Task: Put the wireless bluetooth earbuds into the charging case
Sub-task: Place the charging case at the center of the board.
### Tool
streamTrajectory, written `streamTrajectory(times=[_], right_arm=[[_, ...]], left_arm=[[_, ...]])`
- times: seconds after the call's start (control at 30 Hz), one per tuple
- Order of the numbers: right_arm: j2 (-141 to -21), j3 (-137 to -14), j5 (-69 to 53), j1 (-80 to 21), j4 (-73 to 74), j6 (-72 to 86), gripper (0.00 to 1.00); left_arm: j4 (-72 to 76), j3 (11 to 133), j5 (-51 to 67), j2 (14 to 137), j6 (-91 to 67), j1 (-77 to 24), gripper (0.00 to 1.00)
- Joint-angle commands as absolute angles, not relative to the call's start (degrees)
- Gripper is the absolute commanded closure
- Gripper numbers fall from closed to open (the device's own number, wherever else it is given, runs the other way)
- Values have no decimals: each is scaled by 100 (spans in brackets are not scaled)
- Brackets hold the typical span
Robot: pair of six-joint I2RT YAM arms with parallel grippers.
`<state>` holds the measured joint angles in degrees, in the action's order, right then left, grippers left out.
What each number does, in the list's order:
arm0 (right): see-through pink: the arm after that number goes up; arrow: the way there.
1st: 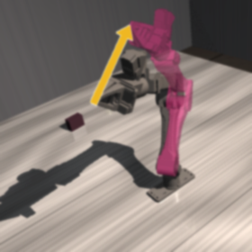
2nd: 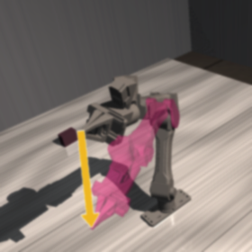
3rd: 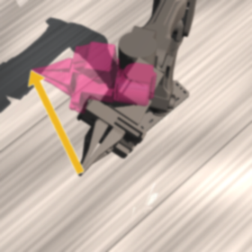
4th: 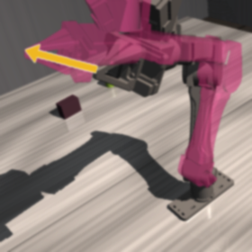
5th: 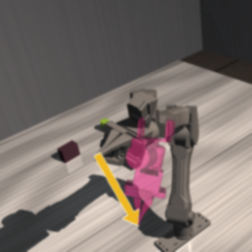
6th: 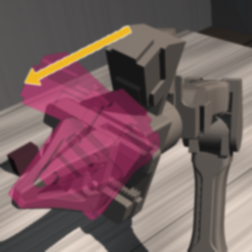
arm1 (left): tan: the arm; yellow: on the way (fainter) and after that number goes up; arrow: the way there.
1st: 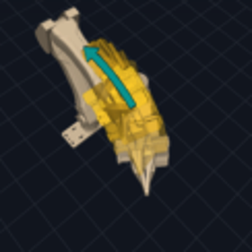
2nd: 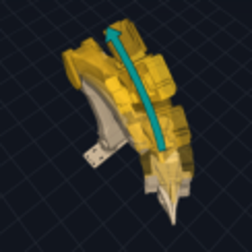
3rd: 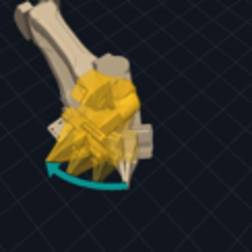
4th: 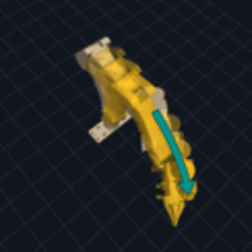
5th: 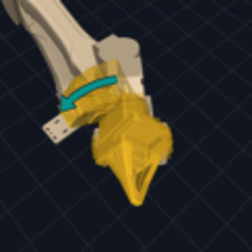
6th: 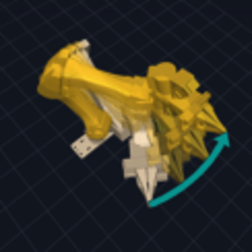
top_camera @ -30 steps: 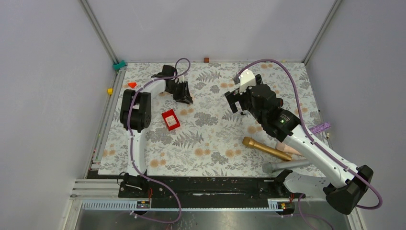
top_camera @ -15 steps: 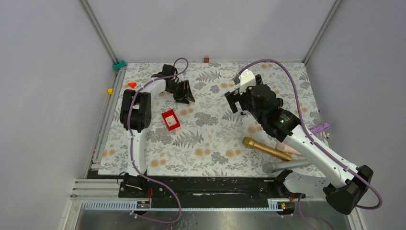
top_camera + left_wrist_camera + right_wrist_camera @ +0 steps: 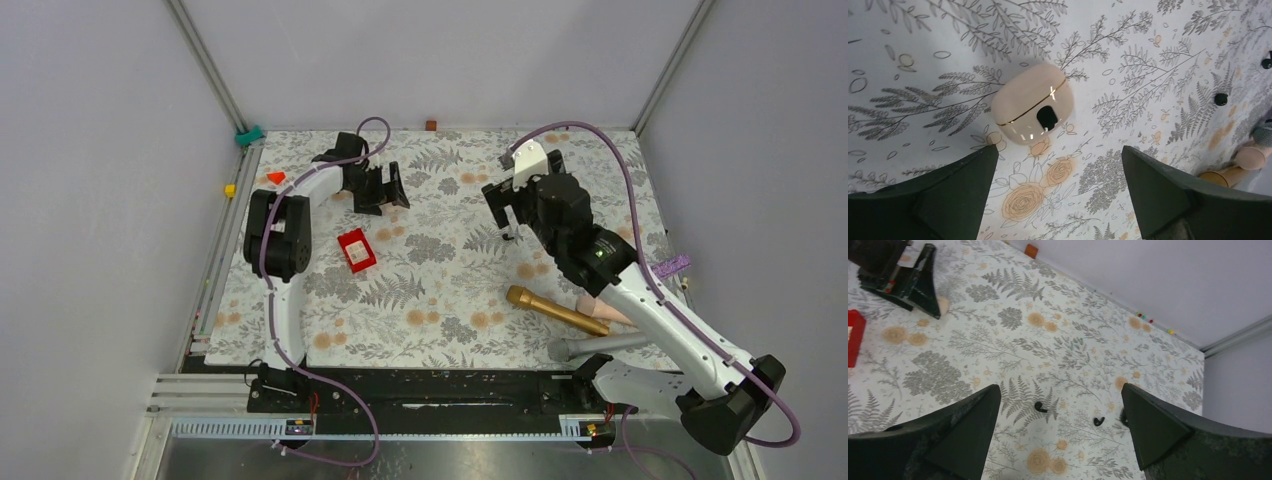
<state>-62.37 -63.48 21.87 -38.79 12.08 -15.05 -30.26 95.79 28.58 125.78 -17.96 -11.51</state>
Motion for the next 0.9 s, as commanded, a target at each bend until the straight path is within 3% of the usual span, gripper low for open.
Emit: streamTrajectory(times=[0.0,0.3,0.67,0.87], right_arm=[[-6117,-6701,2392,-3551,1089,-1822,1],[-7130,-7393,1793,-2068,1909,-1628,1],[-10683,-10206,281,492,4522,-348,1],[-12055,-11172,182,712,5152,-232,1]], left_arm=[[-3208,9361,2271,12213,-1593,-1060,2],[-3135,9445,2643,11157,-918,-1042,2],[-3312,7979,3781,8591,835,-1048,1],[-4110,7411,4036,7867,1846,-1039,1]])
